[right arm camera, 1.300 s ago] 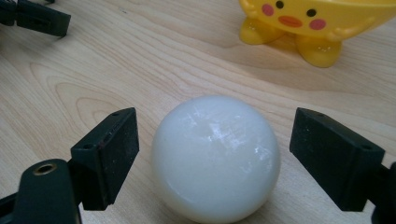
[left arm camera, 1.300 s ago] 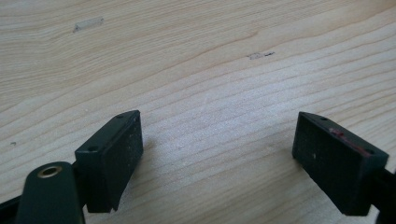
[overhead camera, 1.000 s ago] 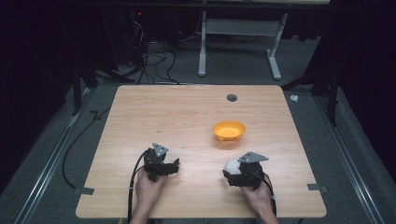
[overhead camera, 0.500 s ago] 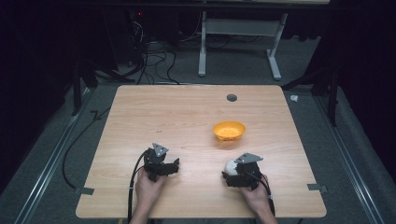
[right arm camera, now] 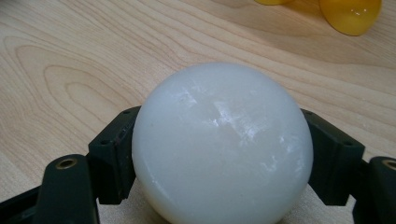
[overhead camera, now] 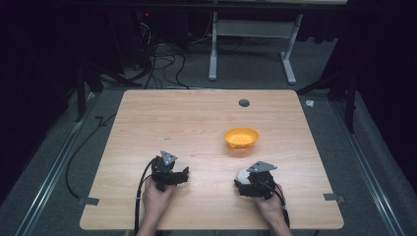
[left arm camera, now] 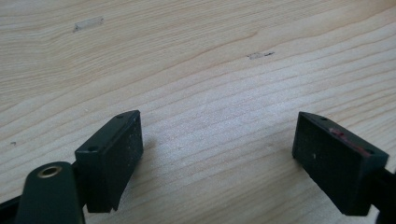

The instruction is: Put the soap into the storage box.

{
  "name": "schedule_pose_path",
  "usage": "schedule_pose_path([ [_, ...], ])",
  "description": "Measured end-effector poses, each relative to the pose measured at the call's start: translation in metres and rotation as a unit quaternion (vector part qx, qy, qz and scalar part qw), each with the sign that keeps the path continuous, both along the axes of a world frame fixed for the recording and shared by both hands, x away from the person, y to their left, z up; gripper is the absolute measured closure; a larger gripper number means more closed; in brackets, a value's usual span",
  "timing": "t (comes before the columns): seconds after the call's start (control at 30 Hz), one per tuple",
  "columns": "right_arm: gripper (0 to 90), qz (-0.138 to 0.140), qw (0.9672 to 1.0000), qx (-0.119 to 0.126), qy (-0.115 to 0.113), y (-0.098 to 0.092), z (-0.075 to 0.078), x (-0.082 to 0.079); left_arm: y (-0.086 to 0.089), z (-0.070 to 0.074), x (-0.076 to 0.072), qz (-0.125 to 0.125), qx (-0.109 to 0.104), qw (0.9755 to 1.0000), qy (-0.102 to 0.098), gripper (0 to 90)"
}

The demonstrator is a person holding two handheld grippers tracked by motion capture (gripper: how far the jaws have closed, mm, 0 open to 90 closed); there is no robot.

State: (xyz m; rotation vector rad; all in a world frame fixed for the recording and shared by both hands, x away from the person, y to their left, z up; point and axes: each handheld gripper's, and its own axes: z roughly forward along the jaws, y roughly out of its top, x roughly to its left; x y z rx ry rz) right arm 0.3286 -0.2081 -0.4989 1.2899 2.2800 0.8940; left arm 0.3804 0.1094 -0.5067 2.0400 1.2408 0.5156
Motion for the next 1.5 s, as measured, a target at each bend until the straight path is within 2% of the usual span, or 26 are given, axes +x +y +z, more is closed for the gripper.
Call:
schedule_pose_path([
  [0.33,24.1,0.002,1.0000,0.006,0.004,-0.001,0.002,0.001,0.000,0.000,0.000,0.000,0.000,1.0000,0.000,16.6],
  [0.6,24.2,0.005,0.9999,0.016,-0.002,-0.003,0.008,0.001,0.000,0.000,0.000,0.000,0.000,1.0000,0.000,16.6],
  [1.13,24.2,0.009,0.9995,0.023,-0.021,-0.004,0.028,0.002,0.000,0.000,0.000,0.000,0.000,1.0000,0.000,16.6],
  [1.5,24.2,-0.006,0.9990,0.030,-0.033,-0.009,0.046,0.009,0.000,0.000,0.000,0.000,0.000,1.0000,0.000,16.6],
])
